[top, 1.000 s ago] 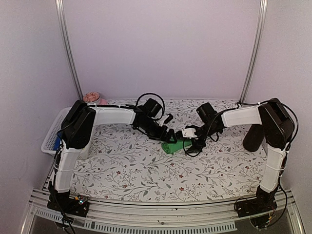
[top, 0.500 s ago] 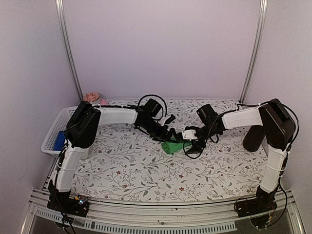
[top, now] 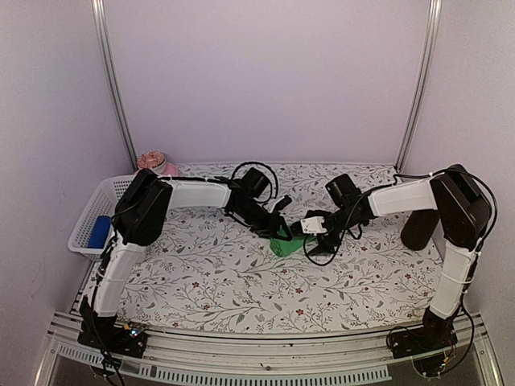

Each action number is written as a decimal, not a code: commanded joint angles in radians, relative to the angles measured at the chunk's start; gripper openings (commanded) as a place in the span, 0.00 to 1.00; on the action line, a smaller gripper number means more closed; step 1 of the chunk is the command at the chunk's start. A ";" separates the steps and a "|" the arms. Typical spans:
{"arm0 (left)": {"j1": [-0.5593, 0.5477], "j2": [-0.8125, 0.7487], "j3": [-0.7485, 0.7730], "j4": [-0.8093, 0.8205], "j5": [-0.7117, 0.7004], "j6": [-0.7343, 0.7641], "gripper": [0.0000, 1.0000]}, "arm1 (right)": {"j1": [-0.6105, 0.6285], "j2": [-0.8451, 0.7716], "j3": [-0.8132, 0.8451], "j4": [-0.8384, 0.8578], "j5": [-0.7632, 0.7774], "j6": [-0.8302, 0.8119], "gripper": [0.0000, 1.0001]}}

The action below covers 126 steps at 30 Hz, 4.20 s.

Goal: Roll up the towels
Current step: Pick up the towel from the center of the board, then place the towel in the bin, then reset both arms

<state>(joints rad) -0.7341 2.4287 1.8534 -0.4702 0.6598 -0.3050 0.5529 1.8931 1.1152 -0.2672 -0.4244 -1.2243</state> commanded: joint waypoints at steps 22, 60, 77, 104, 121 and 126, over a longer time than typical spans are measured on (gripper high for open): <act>0.148 -0.715 -0.446 -0.097 -0.647 0.003 0.00 | -0.034 -0.261 0.346 -0.343 0.114 0.330 0.99; 1.073 -1.020 -0.890 -0.234 -0.171 0.166 0.00 | 0.175 -0.276 0.296 -0.395 -0.077 0.515 0.99; 1.115 -1.205 -0.953 -0.258 -0.218 0.097 0.00 | 0.266 -0.278 0.275 -0.375 -0.023 0.496 0.99; 1.123 -1.145 -0.982 -0.324 -0.385 0.017 0.76 | 0.273 -0.286 0.268 -0.368 -0.027 0.487 0.99; 1.116 -1.248 -0.908 -0.314 -0.326 0.035 0.72 | 0.282 -0.275 0.267 -0.360 -0.006 0.485 0.99; 1.050 -1.338 -0.799 -0.303 -0.337 0.043 0.97 | 0.273 -0.288 0.249 -0.298 0.090 0.531 0.99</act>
<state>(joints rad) 0.3664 1.1744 0.9554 -0.7929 0.3233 -0.2726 0.8268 1.6230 1.3911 -0.6292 -0.4099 -0.7319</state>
